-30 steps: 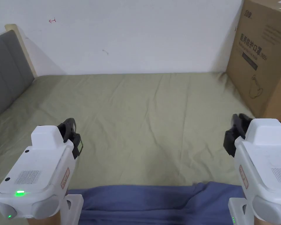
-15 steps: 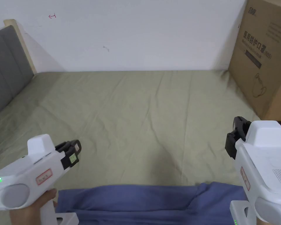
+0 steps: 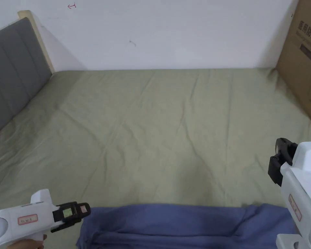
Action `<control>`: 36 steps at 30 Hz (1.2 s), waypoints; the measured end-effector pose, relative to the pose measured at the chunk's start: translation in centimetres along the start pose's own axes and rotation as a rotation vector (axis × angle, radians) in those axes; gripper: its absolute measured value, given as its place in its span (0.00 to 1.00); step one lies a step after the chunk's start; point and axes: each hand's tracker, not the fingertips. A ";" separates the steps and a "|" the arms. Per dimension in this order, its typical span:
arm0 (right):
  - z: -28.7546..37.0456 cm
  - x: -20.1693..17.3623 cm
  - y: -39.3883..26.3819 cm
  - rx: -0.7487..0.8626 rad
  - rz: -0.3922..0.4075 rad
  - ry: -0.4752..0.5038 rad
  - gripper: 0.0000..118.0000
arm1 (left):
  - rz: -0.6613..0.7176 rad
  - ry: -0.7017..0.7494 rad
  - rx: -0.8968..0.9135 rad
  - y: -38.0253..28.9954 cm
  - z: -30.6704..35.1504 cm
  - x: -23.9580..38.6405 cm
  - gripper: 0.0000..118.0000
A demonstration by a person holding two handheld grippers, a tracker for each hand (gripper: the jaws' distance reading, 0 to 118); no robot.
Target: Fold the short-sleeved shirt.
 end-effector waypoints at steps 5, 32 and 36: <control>-1.1 -1.1 -1.0 -0.039 0.019 0.014 0.00 | -0.028 0.045 -0.053 -1.1 -2.4 -2.4 0.76; -0.9 0.4 -0.3 -0.053 0.022 0.009 0.00 | -0.168 0.064 -0.025 -0.7 -1.0 0.8 0.07; -0.4 0.8 -0.1 -0.034 0.013 0.018 0.00 | -0.155 0.149 0.005 0.5 1.9 -0.1 0.07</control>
